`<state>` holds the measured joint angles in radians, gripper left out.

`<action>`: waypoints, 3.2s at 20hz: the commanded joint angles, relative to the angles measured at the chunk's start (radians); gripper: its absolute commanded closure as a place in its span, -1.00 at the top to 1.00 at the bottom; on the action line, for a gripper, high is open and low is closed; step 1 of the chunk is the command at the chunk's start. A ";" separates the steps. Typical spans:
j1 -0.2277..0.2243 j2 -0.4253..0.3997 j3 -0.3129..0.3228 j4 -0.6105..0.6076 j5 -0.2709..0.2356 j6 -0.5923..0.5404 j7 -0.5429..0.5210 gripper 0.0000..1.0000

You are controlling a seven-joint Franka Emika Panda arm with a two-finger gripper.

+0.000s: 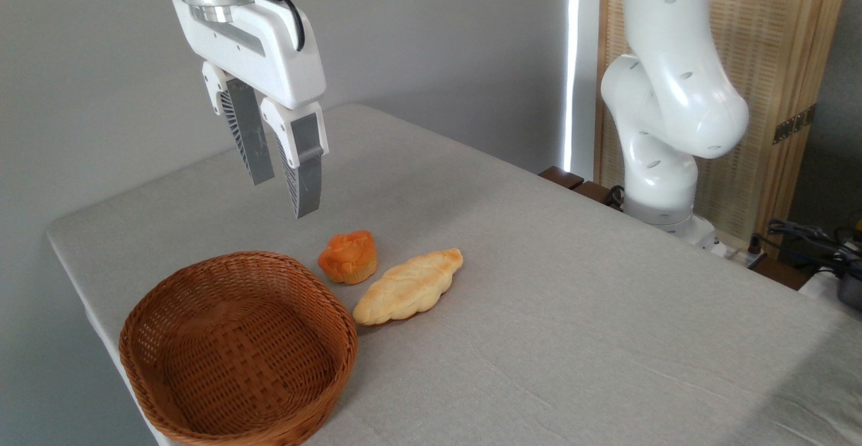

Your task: Put bread into the basket

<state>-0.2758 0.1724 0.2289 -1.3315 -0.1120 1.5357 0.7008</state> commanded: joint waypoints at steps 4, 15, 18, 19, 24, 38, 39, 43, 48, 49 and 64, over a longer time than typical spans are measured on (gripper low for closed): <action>-0.008 -0.007 0.009 -0.003 -0.011 -0.017 -0.006 1.00; -0.008 -0.007 0.009 -0.003 -0.011 -0.017 -0.006 1.00; -0.008 -0.007 0.009 -0.003 -0.011 -0.016 -0.006 1.00; -0.008 -0.007 0.009 -0.003 -0.011 -0.017 -0.004 1.00; -0.006 -0.007 0.012 -0.002 -0.011 -0.017 -0.001 1.00; 0.029 0.001 0.001 -0.005 -0.009 -0.016 0.000 1.00; 0.065 0.001 -0.043 -0.005 -0.009 -0.017 0.000 1.00; 0.219 -0.001 -0.203 -0.005 -0.008 -0.016 -0.001 1.00; 0.219 -0.001 -0.207 -0.005 0.014 -0.016 -0.001 1.00; 0.219 -0.001 -0.207 -0.005 0.014 -0.016 -0.001 1.00; 0.218 0.001 -0.204 -0.006 0.015 -0.016 -0.003 1.00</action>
<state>-0.0639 0.1739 0.0327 -1.3391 -0.1077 1.5357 0.7009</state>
